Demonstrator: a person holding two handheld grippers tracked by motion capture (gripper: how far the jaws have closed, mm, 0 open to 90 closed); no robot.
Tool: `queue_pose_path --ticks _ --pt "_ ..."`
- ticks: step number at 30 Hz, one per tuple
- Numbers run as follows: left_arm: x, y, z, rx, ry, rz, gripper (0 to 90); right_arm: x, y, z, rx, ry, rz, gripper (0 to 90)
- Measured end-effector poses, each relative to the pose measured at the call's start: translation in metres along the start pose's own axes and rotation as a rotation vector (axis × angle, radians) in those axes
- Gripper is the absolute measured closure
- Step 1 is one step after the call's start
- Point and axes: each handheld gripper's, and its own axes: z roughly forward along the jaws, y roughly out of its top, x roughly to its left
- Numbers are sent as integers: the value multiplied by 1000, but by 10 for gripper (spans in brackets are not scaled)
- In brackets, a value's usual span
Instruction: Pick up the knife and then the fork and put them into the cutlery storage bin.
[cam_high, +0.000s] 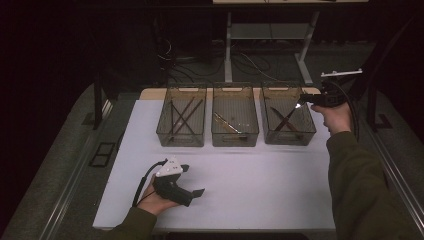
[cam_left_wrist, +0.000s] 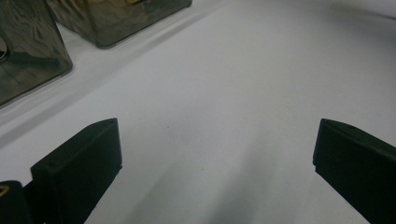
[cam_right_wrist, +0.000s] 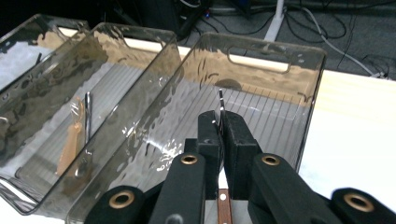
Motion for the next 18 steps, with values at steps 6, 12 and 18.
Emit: queue_pose_path --ticks 6,12,18 --pt "-1 0 1 1 -4 -2 0 -7 -4 11 25 -37 -7 828" --pt "-2 1 2 4 -9 6 0 -11 -10 30 66 -115 -40 774" --pt "-3 2 2 0 -7 5 0 -13 -12 42 57 -131 -39 737"
